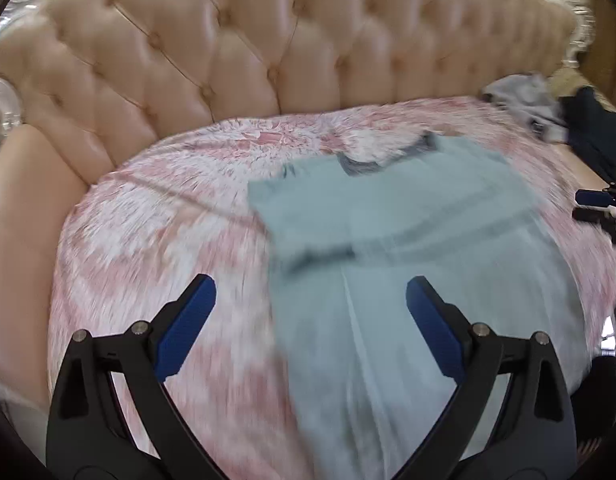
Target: Fold clothes
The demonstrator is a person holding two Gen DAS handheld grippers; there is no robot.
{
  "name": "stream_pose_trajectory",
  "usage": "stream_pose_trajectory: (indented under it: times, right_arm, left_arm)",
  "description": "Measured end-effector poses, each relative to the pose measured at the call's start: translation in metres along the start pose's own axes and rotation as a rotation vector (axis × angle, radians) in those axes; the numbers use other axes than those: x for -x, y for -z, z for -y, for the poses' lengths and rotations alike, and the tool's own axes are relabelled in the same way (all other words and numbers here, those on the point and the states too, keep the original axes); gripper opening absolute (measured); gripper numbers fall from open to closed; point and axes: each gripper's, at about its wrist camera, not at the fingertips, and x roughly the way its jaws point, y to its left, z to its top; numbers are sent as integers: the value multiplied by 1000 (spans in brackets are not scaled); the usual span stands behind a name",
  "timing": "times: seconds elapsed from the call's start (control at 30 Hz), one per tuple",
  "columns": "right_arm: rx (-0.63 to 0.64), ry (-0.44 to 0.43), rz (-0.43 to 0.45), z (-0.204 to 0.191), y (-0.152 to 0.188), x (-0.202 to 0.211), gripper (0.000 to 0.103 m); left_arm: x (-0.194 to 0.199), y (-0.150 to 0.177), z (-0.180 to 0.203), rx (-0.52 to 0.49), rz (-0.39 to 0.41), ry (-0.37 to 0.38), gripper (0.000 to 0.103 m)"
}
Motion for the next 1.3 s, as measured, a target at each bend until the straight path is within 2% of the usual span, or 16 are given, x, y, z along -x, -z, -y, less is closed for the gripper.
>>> stream_pose_trajectory:
  times: [0.03,0.2,0.27,0.37,0.5,0.57,0.7,0.73,0.77,0.8,0.97,1.13,1.2,1.3]
  right_arm:
    - [19,-22,-29,1,-24,-20,45]
    - [74,-68,-92,21,-105,-89,45]
    - [85,-108,-103,29,-123,-107,45]
    - [141,-112,-136,35,-137,-135,45]
    - [166,-150,-164,50,-143,-165,44]
    - [199,-164,-186,51,-140,-175,39]
    - [258,-192,-181,55,-136,-178,37]
    - [274,-183,-176,56,-136,-178,25]
    - [294,-158,-171,57,-137,-179,4]
    - [306,-144,-166,57,-137,-179,2]
    - [373,-79,-114,51,-134,-174,1]
    - [253,-196,-148,70,-141,-180,6]
    - [256,-227,-159,72,-141,-180,10]
    - [308,-213,-156,70,-138,-181,10]
  left_arm:
    - [-21,-21,-3,6,-43,-11,97]
    - [-82,-71,-23,4,-147,21,97]
    - [-100,-85,-28,-28,-173,39,97]
    - [-116,-92,-31,-83,-175,52,97]
    - [-131,-97,-38,-102,-165,99,97]
    - [-137,-98,-41,-105,-164,115,97]
    - [-147,-97,-39,-150,-172,121,97]
    - [-150,-95,-39,-167,-178,108,97]
    - [-153,-94,-38,-182,-183,95,97]
    - [-155,-93,-39,-187,-185,87,97]
    - [-157,-91,-45,-170,-176,93,97]
    - [-149,-98,-47,-147,-134,124,97]
    - [-146,-101,-48,-138,-117,136,97]
    - [-145,-104,-47,-139,-114,151,97]
